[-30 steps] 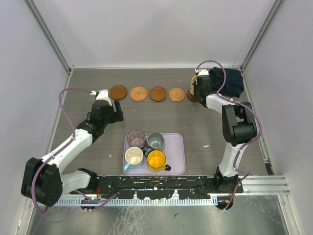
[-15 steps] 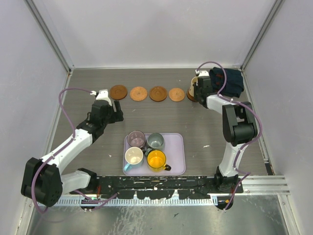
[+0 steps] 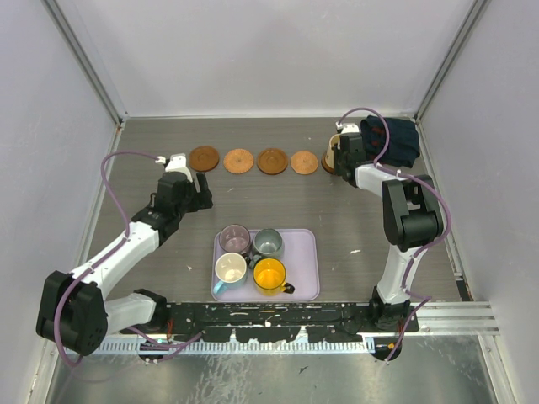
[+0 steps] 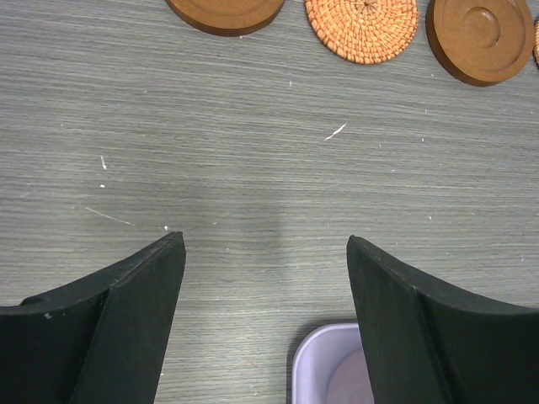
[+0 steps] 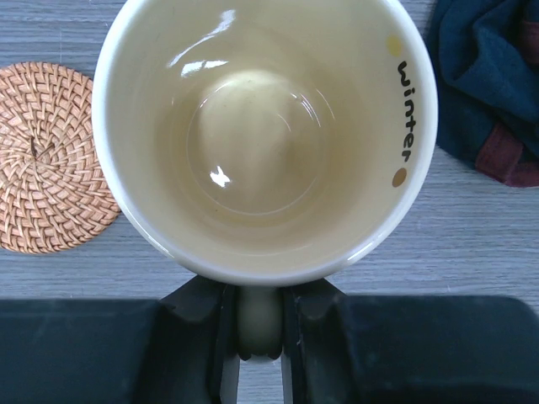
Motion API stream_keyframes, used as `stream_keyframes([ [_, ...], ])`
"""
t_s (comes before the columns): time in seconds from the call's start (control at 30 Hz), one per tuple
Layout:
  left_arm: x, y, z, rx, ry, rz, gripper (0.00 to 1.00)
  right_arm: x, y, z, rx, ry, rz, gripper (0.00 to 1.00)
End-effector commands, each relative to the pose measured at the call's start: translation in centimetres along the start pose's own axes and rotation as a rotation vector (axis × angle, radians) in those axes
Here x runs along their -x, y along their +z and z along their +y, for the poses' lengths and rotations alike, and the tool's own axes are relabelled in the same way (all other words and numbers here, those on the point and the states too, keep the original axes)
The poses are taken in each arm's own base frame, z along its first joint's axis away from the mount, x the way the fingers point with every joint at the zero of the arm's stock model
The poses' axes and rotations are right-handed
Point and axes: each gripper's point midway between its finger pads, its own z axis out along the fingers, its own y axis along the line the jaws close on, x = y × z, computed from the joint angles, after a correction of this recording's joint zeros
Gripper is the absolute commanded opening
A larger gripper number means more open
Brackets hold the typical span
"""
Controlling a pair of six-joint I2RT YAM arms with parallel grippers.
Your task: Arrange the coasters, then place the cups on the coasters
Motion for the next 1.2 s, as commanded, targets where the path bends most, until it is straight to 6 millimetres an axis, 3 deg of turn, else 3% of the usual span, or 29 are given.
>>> stream_keyframes([
  [0.0, 2.58, -0.44, -0.89, -0.036, -0.022, -0.081, 0.79, 7.08, -1.85, -0.6, -0.019, 0.04, -0.215, 0.01],
  [0.5, 2.13, -0.09, -0.83, -0.032, -0.019, -0.067, 0.79, 6.97, -1.12, -0.56, -0.025, 0.043, -0.203, 0.01],
  [0.53, 2.2, -0.11, -0.87, -0.034, -0.019, -0.069, 0.79, 6.87, -1.13, -0.99, -0.05, 0.046, -0.2, 0.03],
  [0.67, 2.18, -0.14, -0.82, -0.033, -0.019, -0.068, 0.79, 6.93, -1.21, -1.28, -0.064, 0.049, -0.195, 0.24],
  [0.77, 2.17, -0.16, -0.79, -0.032, -0.019, -0.069, 0.79, 6.94, -1.28, -1.27, -0.065, 0.05, -0.193, 0.32],
  [0.9, 2.13, -0.16, -0.87, -0.035, -0.019, -0.068, 0.79, 6.93, -1.27, -1.1, -0.054, 0.052, -0.191, 0.36],
  [1.17, 2.14, -0.13, -0.82, -0.034, -0.02, -0.068, 0.79, 6.94, -1.15, -0.8, -0.042, 0.062, -0.184, 0.35],
])
